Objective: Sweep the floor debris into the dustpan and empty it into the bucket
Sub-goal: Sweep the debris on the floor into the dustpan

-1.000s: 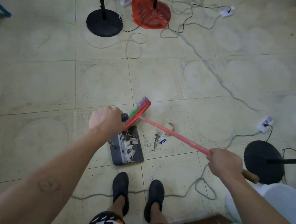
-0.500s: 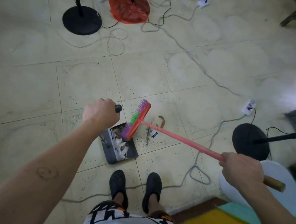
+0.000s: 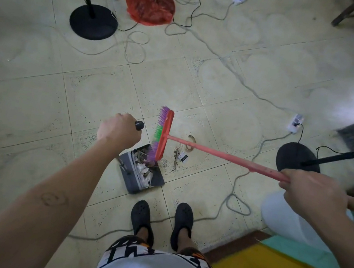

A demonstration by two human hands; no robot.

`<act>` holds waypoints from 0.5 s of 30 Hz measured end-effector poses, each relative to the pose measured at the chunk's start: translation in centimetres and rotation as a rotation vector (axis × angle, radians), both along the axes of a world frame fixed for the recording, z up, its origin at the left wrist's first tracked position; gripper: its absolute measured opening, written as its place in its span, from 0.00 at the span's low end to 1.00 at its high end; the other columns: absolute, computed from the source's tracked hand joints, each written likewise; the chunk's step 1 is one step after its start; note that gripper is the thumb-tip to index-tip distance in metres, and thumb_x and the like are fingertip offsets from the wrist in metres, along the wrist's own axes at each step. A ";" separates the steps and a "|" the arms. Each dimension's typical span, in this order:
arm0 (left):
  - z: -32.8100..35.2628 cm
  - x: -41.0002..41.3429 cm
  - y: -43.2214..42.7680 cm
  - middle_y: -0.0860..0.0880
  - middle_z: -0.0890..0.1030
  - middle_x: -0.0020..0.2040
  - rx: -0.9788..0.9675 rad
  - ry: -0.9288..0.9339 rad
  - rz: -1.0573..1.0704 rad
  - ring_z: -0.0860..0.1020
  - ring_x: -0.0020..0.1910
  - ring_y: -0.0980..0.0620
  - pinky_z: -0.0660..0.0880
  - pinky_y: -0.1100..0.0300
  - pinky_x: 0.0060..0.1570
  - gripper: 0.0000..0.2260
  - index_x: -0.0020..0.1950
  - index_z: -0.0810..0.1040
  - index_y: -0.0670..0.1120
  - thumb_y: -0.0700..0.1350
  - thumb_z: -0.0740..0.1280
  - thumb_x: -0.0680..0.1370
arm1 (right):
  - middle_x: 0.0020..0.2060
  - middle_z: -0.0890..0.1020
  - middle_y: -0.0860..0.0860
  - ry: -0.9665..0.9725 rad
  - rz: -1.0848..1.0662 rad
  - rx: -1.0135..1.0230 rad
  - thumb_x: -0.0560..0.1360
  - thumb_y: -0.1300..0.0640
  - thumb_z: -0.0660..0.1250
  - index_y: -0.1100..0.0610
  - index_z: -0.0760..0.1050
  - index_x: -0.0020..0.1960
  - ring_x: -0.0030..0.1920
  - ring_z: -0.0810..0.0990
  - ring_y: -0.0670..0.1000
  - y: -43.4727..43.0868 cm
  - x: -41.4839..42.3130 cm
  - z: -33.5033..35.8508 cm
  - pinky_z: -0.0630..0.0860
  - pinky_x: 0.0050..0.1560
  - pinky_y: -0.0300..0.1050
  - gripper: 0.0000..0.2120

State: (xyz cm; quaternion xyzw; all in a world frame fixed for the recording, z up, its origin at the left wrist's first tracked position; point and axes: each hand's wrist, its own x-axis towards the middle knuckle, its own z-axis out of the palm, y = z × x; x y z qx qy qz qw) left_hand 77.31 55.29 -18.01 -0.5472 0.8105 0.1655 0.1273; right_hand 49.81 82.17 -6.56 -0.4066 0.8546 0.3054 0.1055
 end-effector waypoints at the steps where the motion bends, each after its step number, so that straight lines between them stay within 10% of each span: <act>1: 0.0 0.1 0.0 0.47 0.75 0.33 -0.002 0.000 -0.006 0.73 0.28 0.50 0.69 0.60 0.29 0.10 0.43 0.76 0.44 0.48 0.60 0.78 | 0.31 0.75 0.42 0.005 -0.006 0.000 0.78 0.48 0.59 0.42 0.73 0.48 0.30 0.71 0.42 -0.1 -0.2 0.2 0.66 0.32 0.40 0.04; 8: 0.3 0.1 0.0 0.48 0.73 0.33 -0.004 0.015 -0.029 0.75 0.33 0.45 0.72 0.58 0.34 0.10 0.43 0.76 0.44 0.48 0.61 0.78 | 0.32 0.73 0.43 0.206 0.295 0.020 0.79 0.44 0.55 0.38 0.69 0.64 0.29 0.71 0.43 1.9 0.2 0.2 0.59 0.25 0.39 0.14; 15: 0.1 -0.3 0.1 0.47 0.74 0.33 0.004 0.020 -0.021 0.72 0.28 0.50 0.71 0.58 0.32 0.10 0.43 0.74 0.44 0.49 0.60 0.79 | 0.35 0.75 0.41 0.131 0.106 0.028 0.77 0.45 0.61 0.34 0.70 0.64 0.32 0.73 0.42 2.7 -0.2 0.2 0.62 0.29 0.38 0.16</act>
